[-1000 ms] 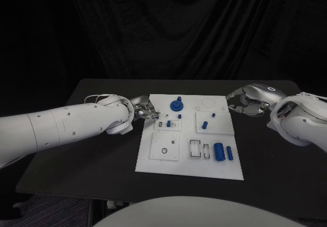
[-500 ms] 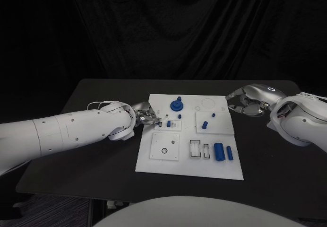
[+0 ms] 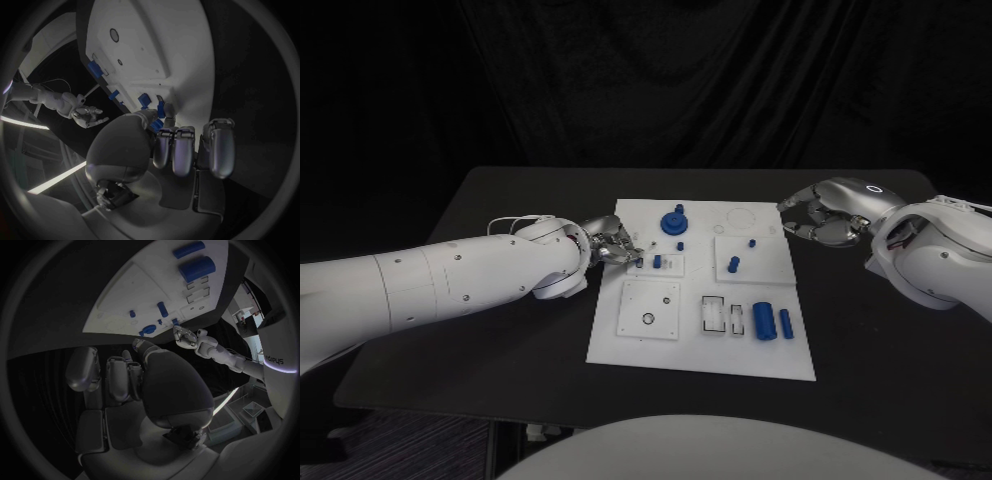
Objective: Assemble the parts on the task board
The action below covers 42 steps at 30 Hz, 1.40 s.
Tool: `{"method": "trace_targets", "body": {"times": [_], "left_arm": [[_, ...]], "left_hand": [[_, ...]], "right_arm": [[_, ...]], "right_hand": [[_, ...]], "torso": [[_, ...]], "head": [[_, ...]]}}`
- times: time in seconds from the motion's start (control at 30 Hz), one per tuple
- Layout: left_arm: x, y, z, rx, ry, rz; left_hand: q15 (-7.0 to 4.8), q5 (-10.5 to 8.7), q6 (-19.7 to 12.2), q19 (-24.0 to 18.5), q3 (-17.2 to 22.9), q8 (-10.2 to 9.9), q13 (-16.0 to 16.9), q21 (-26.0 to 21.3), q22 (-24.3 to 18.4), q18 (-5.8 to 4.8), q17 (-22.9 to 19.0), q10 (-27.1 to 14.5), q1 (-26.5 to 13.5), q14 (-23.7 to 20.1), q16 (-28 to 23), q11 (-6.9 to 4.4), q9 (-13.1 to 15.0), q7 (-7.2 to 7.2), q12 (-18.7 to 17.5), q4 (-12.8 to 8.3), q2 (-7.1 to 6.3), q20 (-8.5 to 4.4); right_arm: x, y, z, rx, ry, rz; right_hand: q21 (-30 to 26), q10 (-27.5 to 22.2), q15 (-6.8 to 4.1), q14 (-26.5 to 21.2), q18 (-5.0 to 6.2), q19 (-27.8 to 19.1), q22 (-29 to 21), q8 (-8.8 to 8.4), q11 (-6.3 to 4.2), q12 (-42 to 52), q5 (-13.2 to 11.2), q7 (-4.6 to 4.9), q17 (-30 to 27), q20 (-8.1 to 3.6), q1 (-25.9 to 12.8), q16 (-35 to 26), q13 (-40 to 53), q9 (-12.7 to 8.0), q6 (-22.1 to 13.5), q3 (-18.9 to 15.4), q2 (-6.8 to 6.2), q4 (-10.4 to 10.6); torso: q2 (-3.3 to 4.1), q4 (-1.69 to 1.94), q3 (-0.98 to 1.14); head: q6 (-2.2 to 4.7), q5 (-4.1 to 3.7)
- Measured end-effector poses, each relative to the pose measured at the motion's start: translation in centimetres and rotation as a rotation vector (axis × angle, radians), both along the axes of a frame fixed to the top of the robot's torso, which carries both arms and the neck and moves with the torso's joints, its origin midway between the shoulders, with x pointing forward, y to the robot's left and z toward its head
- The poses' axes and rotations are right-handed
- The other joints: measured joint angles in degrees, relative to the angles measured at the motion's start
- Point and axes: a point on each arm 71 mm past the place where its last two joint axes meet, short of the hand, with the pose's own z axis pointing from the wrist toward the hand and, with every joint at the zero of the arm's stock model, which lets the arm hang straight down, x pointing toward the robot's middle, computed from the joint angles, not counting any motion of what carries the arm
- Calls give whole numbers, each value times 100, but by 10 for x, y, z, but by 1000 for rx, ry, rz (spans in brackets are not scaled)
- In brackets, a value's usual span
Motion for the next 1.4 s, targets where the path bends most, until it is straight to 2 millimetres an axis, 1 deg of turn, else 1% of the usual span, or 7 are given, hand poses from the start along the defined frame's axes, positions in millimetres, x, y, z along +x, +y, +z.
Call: {"method": "trace_targets", "body": {"times": [0.6, 0.7, 0.93, 1.13, 1.2, 1.3, 1.4], "left_arm": [[-5, -5, 0, 6, 3, -15], [-6, -5, 0, 14, 1, -18], [-8, -6, 1, 34, -7, -25], [-9, -7, 1, 59, -23, -31], [-10, -7, 2, 69, -30, -33], [-11, -7, 2, 83, -41, -37], [-11, -8, 2, 95, -50, -40]], "left_hand": [[0, -1, -17, 0, 0, -12, 0, 0, 0, 0, 0, 0, 0, 0, 0, 0, 7, 16, 0, 0, 0, 0], [0, -1, 4, 0, 0, -12, 0, 0, 0, 0, 0, 0, -8, 0, 0, 0, 9, -4, 0, 0, -7, 0], [0, -1, 4, 0, -1, -13, 0, 0, 0, 0, 0, 0, -25, 0, 0, 0, 24, -5, 0, 0, 10, 0], [0, -63, 2, 0, -16, -13, 0, 0, 0, 0, 0, 0, -71, 0, 0, 0, 30, -7, 0, 16, 37, 0], [0, -113, 24, 0, -16, -12, 0, 0, 0, 0, 0, 0, -76, 0, 0, 0, 32, -29, 0, 16, 32, 0], [0, -151, 24, 0, -17, 13, 0, 0, 0, 0, 0, 0, -106, 0, 0, 0, 36, -29, 0, 16, 61, 0], [0, -181, 44, 0, -17, 18, 0, 0, 0, 0, 0, 0, -121, 0, 0, 0, 40, -49, 0, 16, 47, 0]], "right_arm": [[0, 0, 0, -1, 3, 0], [0, 0, 0, -1, 3, 0], [0, 0, 0, -2, 4, 0], [0, 0, 0, -3, 5, -1], [0, 0, -1, -3, 5, -1], [0, 0, -1, -4, 6, -1], [0, 0, -1, -4, 7, -2]], "right_hand": [[0, 0, 0, 0, 0, 0, 0, 0, 0, 0, 0, 0, 0, 0, 0, 0, -2, 0, -1, 0, 0, 0], [0, 0, 0, 0, 0, 0, 0, 0, 0, 0, 0, 0, 0, 0, 0, 0, -2, 0, -1, 0, 0, 0], [-26, 0, 0, 0, 0, 0, -1, 0, 0, -23, 0, 0, 0, 0, 0, 0, -1, -6, 0, 0, 0, 0], [-26, 0, 0, 0, 0, 0, -1, 0, 0, -23, 0, 1, 0, 0, 0, 0, -1, -6, -1, 0, 0, 0], [-26, -1, 0, 0, 0, 0, -1, 0, 1, -28, 0, 0, 0, 0, 0, 0, 0, -6, -1, 1, 0, -1], [-25, -21, 0, 0, 0, 0, -1, 0, 21, -47, 0, 1, 0, 0, 0, 0, 0, -6, -1, 15, 0, -16], [-26, -21, 0, 0, 0, 0, -1, 0, 21, -48, 0, 1, 0, 0, 0, 0, 0, -6, -1, 15, 0, -15]], "torso": [[-3, 1, -1], [-3, -1, -2], [-4, -1, -2], [-7, -2, -2], [-7, -2, -2], [-8, -3, -2], [-8, -3, -2]], "head": [[0, -10], [0, -10], [0, 1], [0, 5], [0, 6], [0, 6], [0, 8]]}}
